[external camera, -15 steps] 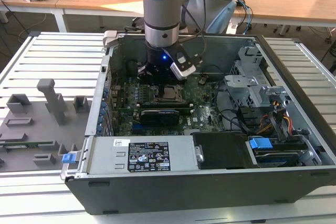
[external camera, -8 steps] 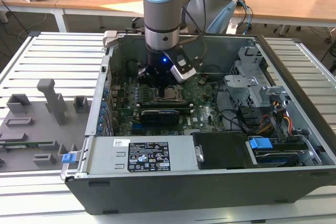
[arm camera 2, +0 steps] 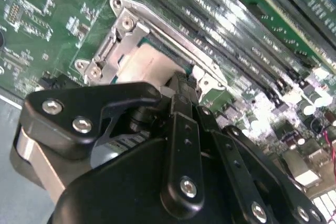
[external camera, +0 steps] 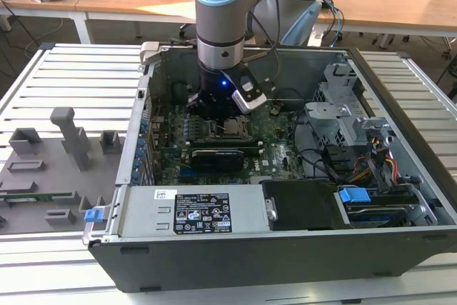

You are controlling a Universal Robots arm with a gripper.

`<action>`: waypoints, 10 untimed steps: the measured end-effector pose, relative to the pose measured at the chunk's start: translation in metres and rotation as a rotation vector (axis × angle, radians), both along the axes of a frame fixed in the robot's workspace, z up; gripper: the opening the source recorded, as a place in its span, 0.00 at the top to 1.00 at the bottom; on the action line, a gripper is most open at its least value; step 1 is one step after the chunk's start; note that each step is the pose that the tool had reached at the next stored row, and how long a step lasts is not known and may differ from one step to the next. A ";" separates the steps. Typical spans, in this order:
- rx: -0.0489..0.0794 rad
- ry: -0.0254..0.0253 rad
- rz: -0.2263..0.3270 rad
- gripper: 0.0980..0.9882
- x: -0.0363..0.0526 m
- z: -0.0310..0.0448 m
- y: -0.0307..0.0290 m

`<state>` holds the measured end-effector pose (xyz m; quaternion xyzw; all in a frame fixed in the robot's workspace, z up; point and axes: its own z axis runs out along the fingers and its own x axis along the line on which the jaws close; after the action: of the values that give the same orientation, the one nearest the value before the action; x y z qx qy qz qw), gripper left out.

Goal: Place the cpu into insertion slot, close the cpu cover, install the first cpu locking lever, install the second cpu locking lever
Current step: 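Close the cpu cover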

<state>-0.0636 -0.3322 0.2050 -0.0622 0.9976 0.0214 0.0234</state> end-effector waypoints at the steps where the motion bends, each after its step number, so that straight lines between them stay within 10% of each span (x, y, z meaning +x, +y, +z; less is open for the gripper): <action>1: 0.000 0.0001 0.000 0.99 0.0002 0.0001 0.0000; 10: -0.001 -0.0004 0.000 0.99 0.0002 0.0249 -0.0001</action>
<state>-0.0634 -0.3322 0.2299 -0.0622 0.9976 0.0211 0.0235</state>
